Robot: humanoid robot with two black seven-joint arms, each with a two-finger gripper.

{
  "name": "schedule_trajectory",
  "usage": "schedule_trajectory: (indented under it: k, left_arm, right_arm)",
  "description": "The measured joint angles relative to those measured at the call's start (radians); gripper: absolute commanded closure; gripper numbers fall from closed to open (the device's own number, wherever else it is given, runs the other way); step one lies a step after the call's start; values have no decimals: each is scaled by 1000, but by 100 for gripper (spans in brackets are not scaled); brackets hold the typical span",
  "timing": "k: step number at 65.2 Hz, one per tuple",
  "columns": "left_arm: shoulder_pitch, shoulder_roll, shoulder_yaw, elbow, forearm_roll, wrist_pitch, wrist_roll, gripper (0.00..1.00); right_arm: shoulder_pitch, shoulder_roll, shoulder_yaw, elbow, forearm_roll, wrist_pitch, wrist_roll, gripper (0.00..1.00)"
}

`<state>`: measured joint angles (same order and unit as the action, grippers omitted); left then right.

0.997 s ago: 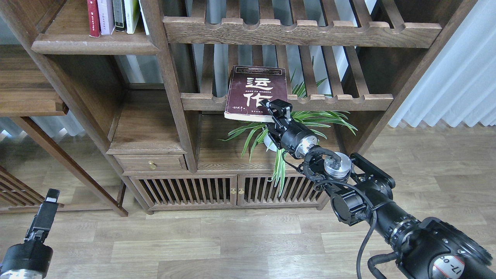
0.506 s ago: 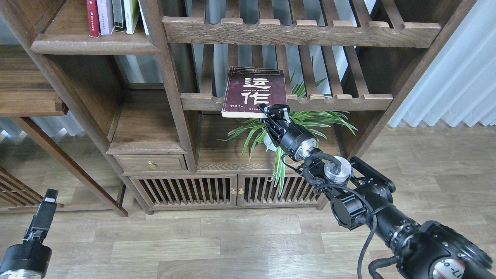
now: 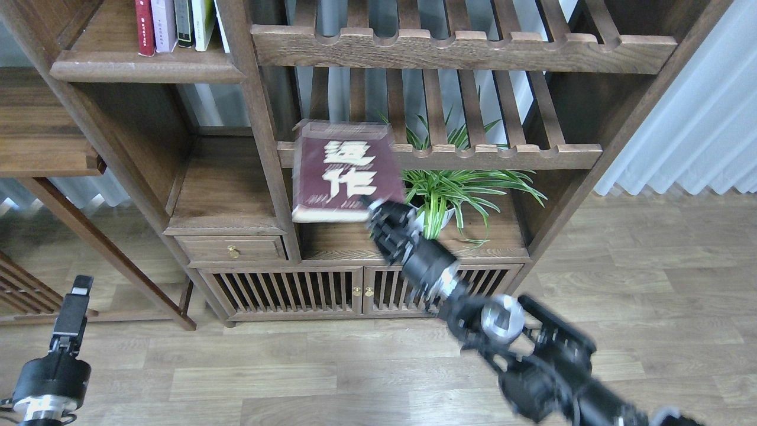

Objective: Organize books on shelf
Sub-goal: 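Pull the dark red book off the shelf and lower it with the right gripper, then bring the left gripper to the dark red book and grasp it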

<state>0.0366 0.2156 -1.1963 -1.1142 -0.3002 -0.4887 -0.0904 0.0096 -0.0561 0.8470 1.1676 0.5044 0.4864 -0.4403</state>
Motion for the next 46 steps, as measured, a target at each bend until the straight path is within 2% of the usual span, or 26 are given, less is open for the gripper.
schedule_trajectory:
  k: [12,13,19,46]
  left_arm:
    - [-77,114,211,-22,-213,0,8,2]
    - [-91,135,264,-23,-235,0,8,2]
    - [-103,153,327,-24,-252,0,4,2]
    - [-106,107,415,-36,-256,0,-9,5]
  right_arm:
    - [-56,28,26,-52,-46,2,-28,94]
    - [-60,42,44,-72,-48,3,-31,94]
    - [-63,53,60,-91,-50,3,-42,94]
    - [-110,56,57,-98,-121,3,-49,94]
